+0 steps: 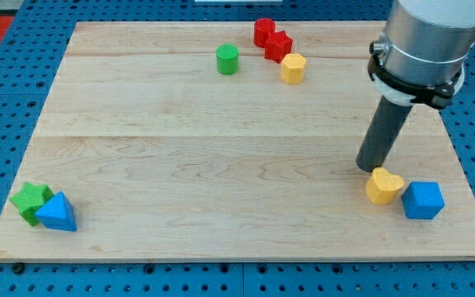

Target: Push the yellow heart closer to the blue cube

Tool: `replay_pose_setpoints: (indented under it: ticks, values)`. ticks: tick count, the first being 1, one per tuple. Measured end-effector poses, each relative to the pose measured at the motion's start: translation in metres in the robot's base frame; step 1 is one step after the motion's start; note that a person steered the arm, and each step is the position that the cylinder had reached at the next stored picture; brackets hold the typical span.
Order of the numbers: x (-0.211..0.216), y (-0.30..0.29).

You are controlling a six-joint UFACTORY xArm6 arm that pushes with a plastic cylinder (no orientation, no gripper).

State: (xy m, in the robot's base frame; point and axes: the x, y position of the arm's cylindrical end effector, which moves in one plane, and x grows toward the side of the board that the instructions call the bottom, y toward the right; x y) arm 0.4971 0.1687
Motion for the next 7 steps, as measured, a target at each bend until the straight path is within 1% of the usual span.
replay_pose_setpoints:
  ticks: [2,3,4,5,7]
  values:
    - [0.003,-0.046]
    - [-0.006,-0.038]
    - [-0.026,-0.01]
    - [-0.024,0.013]
    - [0.003,0.005]
